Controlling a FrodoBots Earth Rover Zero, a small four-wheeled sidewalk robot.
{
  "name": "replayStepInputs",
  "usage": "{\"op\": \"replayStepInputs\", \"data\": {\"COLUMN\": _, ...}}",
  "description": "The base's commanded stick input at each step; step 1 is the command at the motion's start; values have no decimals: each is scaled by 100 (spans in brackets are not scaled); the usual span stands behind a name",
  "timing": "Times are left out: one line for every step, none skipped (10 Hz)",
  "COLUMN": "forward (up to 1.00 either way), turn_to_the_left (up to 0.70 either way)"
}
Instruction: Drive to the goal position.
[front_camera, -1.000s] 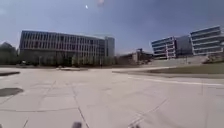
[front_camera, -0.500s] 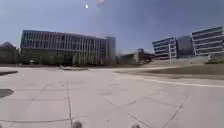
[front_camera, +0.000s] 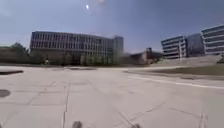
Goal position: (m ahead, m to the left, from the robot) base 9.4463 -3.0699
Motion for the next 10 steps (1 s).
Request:
{"op": "replayStepInputs", "data": {"forward": 70, "turn_to_the_left": 0}}
{"op": "replayStepInputs", "data": {"forward": 70, "turn_to_the_left": 0}}
{"op": "replayStepInputs", "data": {"forward": 70, "turn_to_the_left": 0}}
{"op": "replayStepInputs", "data": {"forward": 70, "turn_to_the_left": 0}}
{"op": "replayStepInputs", "data": {"forward": 70, "turn_to_the_left": 0}}
{"op": "replayStepInputs", "data": {"forward": 70, "turn_to_the_left": 0}}
{"op": "replayStepInputs", "data": {"forward": 70, "turn_to_the_left": 0}}
{"op": "replayStepInputs", "data": {"forward": 70, "turn_to_the_left": 0}}
{"op": "replayStepInputs", "data": {"forward": 70, "turn_to_the_left": 0}}
{"op": "replayStepInputs", "data": {"forward": 70, "turn_to_the_left": 0}}
